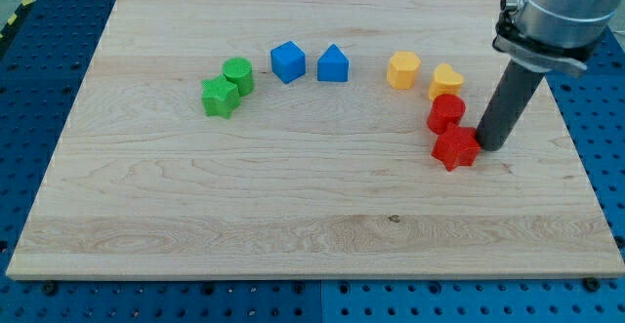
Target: Arrange the red blocks and heart to form a line
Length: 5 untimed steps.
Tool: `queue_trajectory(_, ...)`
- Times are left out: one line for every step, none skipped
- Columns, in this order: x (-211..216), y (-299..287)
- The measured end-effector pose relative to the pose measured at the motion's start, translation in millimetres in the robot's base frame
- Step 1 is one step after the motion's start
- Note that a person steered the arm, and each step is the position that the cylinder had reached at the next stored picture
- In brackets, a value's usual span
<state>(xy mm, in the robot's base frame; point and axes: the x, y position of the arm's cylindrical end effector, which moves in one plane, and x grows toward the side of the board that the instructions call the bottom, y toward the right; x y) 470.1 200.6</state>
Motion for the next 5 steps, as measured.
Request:
queue_trajectory(-18, 12)
queue_trajectory(-53, 12)
queue_trajectory(-83, 3)
queue_trajectory(-85, -4)
queue_trajectory(-85, -7)
